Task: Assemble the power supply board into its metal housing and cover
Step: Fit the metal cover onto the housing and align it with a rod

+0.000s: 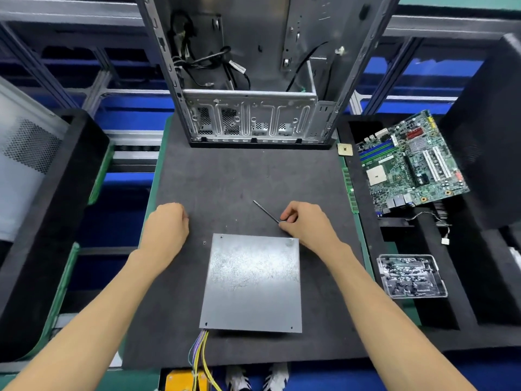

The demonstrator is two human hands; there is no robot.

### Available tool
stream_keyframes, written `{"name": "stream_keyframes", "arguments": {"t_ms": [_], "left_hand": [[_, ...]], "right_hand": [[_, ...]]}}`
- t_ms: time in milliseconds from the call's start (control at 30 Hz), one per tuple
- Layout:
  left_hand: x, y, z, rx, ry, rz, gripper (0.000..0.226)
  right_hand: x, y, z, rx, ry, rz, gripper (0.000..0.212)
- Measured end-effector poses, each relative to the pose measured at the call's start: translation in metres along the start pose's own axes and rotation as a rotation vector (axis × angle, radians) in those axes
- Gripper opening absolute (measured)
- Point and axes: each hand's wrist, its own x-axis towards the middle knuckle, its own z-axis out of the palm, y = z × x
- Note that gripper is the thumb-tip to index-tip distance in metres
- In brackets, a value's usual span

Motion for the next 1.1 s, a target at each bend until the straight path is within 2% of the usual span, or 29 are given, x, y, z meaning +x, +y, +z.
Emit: {"name": "stream_keyframes", "arguments": {"t_ms": [167,267,367,433,533,700,867,1100], "left_hand": [[-0.001,0.000,0.001,-0.070,0.032,0.012,0.015],[-0.006,0.007,0.000,-0.281,0.045,-0.015,0.010],[-0.009,0.020,-0.008,-0.530,0.025,-0.056,0.014],[-0.013,0.029,-0.016,-0.700,0.017,-0.056,0.013],[-0.024,0.041,-0.031,-1.007,-0.046,-0.044,0.011],[-0.047,0.068,-0.054,-1.421,-0.134,-0.046,0.012],[-0.071,0.082,-0.066,-1.587,-0.191,0.000,0.014],[-0.095,0.081,-0.070,-1.669,-0.215,-0.034,0.013]], "right_hand": [[0.001,-0.005,-0.001,-0.060,-0.037,-0.031,0.011],[0.003,-0.008,-0.001,-0.079,-0.053,-0.034,0.013],[0.000,-0.009,-0.005,-0.096,-0.043,-0.041,0.011],[-0.005,-0.009,-0.013,0.009,0.021,-0.051,0.011],[-0.020,-0.015,-0.031,0.307,0.086,-0.127,0.011],[-0.065,-0.037,-0.044,0.492,0.006,-0.291,0.017],[-0.097,-0.043,-0.037,0.546,-0.031,-0.406,0.012],[-0.120,-0.043,-0.036,0.569,-0.030,-0.426,0.012]]}}
